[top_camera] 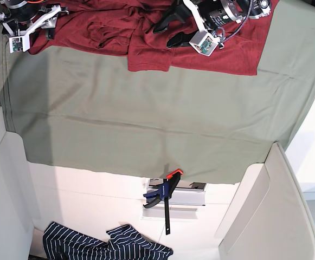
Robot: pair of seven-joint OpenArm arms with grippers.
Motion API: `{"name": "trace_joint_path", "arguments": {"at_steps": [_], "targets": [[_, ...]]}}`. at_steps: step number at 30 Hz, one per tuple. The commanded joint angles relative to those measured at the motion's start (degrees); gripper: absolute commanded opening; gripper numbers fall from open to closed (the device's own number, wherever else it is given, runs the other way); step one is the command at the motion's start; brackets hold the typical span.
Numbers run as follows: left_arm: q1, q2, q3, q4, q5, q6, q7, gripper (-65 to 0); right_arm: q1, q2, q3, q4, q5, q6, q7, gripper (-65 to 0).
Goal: Fold the T-shirt properly
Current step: 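Grasp the sleeve with the left gripper and fold it onto the body, then release the sleeve and raise the left gripper back toward its side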
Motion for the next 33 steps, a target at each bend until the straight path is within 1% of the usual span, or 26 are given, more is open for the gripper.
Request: {"name": "trace_joint_path", "arguments": {"at_steps": [1,3,5,7,10,12,14,17,22,24,27,30,33], "targets": [[-1.1,-0.1,-0.1,1.1,-1.3,-0.5,-2.8,-30.3,0.5,0.4,0.2,1.0,0.2,0.2,1.3,-27.7],[-2.8,0.2,-0.1,1.0,-0.1,1.8,-5.2,-30.3,0.5,0.4,0.2,1.0,0.2,0.2,1.3,-27.7],[-5.8,0.7,0.0,0.0,2.4,3.9,-5.3,-30.3,0.5,0.5,0.2,1.0,0.2,0.2,1.2,-27.7],[-8.9,1.0,0.0,-3.6,3.4,4.4,-5.3,-30.3,0.5,0.5,0.2,1.0,0.2,0.2,1.1,-27.7],[-13.5,1.9,1.0,-12.6,4.2,4.3,-5.3,-30.3,0.5,0.5,0.2,1.0,0.2,0.2,1.1,-27.7],[-16.5,2.9,1.5,-19.0,6.5,4.5,-5.4,-30.3,0.5,0.5,0.2,1.0,0.2,0.2,1.1,-27.7],[-19.1,3.4,1.5,-24.4,8.0,5.8,-5.7,-30.3,0.5,0.5,0.2,1.0,0.2,0.2,1.1,-27.7],[-21.3,3.3,1.5,-29.3,10.0,6.0,-7.0,-30.3,0.5,0.5,0.2,1.0,0.2,0.2,1.1,-27.7],[-21.6,3.3,2.5,-30.1,12.6,6.1,-7.3,-30.3,0.5,0.5,0.2,1.0,0.2,0.2,1.1,-27.7],[-21.8,3.3,3.5,-30.1,15.3,6.1,-8.3,-30.3,0.5,0.5,0.2,1.0,0.2,0.2,1.1,-27.7],[-22.0,2.8,5.6,-30.1,18.9,9.5,-9.0,-30.3,0.4,0.5,0.2,1.0,0.2,0.2,1.0,-27.7],[-22.4,2.7,7.9,-30.1,23.7,10.1,-9.1,-30.3,0.5,0.5,0.2,1.0,0.4,0.2,0.9,-27.7],[-23.1,2.7,11.2,-30.1,26.3,12.0,-8.7,-30.3,0.5,0.4,0.2,1.0,1.5,0.7,0.9,-27.7]]}}
